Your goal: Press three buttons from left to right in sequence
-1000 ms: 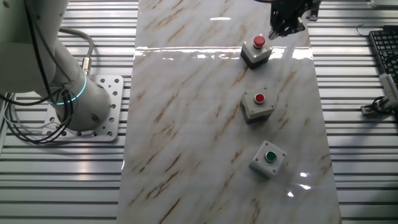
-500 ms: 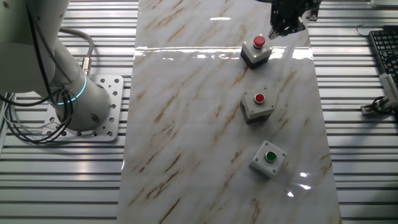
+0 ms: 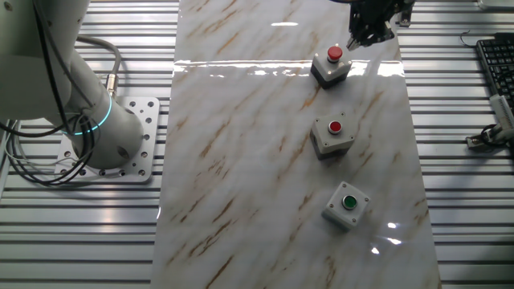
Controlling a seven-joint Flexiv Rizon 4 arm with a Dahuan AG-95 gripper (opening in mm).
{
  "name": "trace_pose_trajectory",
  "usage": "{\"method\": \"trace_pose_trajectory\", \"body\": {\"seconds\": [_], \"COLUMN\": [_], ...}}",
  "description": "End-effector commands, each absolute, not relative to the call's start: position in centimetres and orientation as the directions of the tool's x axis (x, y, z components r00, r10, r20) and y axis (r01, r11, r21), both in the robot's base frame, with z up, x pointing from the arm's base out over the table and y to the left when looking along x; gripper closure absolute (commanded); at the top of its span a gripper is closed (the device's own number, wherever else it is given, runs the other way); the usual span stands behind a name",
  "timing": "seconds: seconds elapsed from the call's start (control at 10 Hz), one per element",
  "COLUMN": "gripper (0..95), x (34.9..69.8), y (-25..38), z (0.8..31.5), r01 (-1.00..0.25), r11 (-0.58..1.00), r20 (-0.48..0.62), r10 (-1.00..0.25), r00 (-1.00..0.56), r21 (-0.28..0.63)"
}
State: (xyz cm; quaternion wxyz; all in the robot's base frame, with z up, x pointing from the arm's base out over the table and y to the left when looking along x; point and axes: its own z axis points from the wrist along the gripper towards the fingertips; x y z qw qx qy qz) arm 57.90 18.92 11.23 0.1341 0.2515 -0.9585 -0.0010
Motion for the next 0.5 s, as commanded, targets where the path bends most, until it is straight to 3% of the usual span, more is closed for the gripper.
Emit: {"method": "trace_pose_trajectory", "body": {"seconds": [0.1,0.5], "gripper": [95.0,95.0], "x": [57.87,57.84], "y": [18.97,19.24], "z": [11.28,11.24], "r01": [-0.484,-0.484], "r11": [0.872,0.872], "r20": [0.254,0.253], "r10": [-0.486,-0.486], "r00": [-0.836,-0.836], "r21": [0.073,0.075]}}
